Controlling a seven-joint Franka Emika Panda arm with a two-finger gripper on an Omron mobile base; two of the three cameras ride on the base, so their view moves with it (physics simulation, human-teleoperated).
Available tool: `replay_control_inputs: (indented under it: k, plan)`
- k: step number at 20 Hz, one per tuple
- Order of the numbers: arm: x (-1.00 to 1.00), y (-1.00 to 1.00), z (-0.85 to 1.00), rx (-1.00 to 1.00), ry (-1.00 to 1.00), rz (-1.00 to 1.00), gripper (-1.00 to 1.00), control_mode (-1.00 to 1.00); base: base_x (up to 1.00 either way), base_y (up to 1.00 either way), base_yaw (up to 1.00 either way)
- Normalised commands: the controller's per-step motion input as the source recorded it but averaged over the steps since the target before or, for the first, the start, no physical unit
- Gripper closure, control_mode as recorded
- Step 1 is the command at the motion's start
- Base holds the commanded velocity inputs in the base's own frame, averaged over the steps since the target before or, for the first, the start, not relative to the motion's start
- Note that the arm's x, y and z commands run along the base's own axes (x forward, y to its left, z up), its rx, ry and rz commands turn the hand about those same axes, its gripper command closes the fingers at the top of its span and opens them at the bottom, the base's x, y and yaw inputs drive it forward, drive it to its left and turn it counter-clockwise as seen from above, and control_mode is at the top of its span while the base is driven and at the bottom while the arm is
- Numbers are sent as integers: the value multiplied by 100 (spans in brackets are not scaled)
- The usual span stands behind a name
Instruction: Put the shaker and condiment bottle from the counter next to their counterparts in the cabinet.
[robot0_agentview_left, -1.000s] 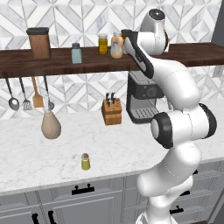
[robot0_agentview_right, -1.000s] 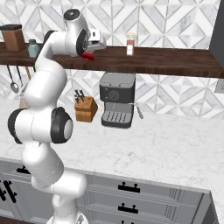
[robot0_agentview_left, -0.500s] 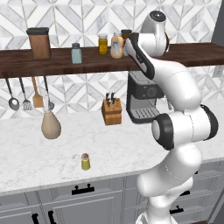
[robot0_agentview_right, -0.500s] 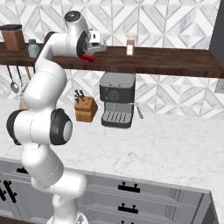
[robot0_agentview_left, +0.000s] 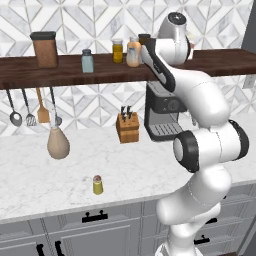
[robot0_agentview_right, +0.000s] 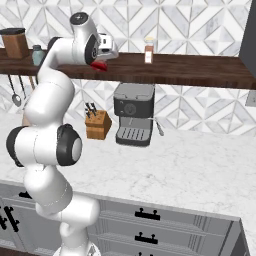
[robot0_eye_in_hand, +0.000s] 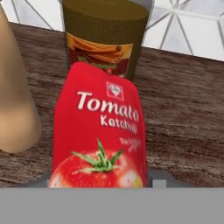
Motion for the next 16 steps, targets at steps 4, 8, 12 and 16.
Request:
replay_control_inputs:
  k: [4, 8, 12, 16]
  plan:
    - [0, 34, -23, 0, 0, -2, -100, -100, 0, 0, 0]
    - [0, -3, -17, 2, 0, 0, -100, -100, 0, 0, 0]
    - [0, -16, -12, 5, 0, 0, -100, -100, 0, 0, 0]
    - [0, -4, -1, 3, 0, 0, -100, -100, 0, 0, 0]
